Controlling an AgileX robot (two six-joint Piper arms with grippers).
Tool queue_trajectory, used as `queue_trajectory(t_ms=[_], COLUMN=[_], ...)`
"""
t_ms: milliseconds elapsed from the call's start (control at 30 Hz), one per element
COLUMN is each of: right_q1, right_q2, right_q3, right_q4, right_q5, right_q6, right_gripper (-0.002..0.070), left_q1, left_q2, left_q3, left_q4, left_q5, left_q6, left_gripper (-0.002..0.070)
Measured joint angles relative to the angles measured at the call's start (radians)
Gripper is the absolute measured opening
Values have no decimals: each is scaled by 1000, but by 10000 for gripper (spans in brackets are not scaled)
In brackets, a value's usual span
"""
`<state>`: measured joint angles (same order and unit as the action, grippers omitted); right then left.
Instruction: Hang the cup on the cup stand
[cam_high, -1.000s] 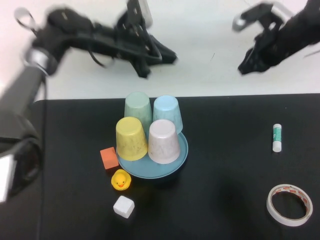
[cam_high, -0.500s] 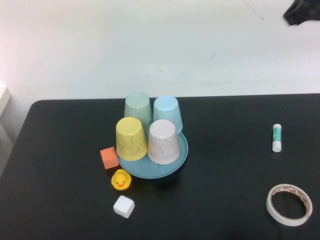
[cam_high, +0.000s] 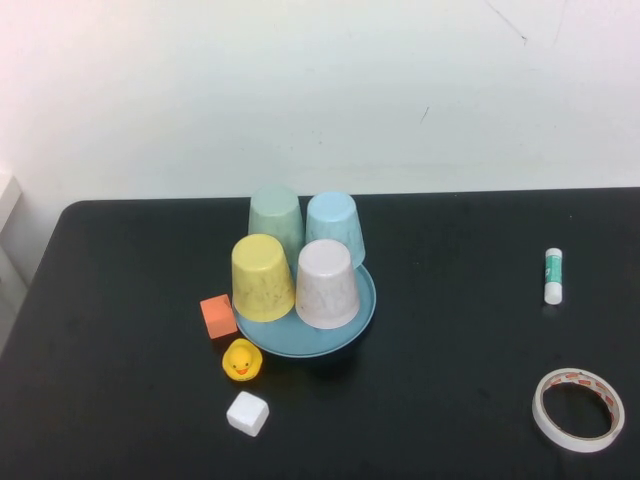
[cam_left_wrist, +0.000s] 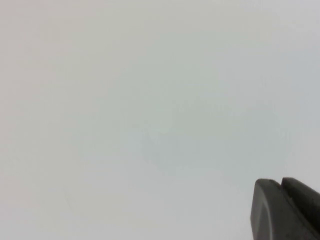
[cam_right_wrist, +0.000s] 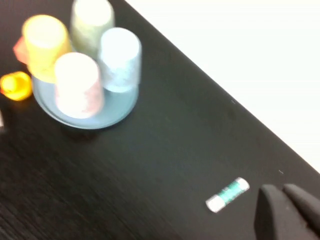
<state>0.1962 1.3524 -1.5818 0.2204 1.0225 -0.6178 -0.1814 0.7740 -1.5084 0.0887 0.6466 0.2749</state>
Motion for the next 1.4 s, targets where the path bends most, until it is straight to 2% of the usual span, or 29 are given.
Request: queue_trajectory(t_ms=[100, 167, 400, 633, 833, 1067, 1400], right_q1=[46, 74, 192, 289, 292, 292, 292], right_q2=[-111, -158, -263, -430, -613, -805, -895], right_q3=[190, 290, 514, 744, 923, 1027, 1109], right_q4=[28, 38, 42, 48, 48, 48, 27], right_q5=[-115, -187, -315, -444, -443, -357, -239], right_q6=[-26, -35, -52, 8, 25, -8, -17], right_gripper=[-1, -1, -1, -1, -1, -1, -1], left_q1=[0, 0, 0, 0, 0, 0, 0], left_q2=[-238, -351, -478, -529, -618, -779, -789], left_q3=[274, 408, 608, 774, 949, 1104, 1178], left_q4=[0, 0, -12, -67, -133, -169, -187], left_q5=[-234, -319, -221, -214, -222, -200, -136], left_q6=[-53, -72, -96, -100, -102, -104, -104], left_gripper=[0, 0, 0, -1, -1, -1, -1])
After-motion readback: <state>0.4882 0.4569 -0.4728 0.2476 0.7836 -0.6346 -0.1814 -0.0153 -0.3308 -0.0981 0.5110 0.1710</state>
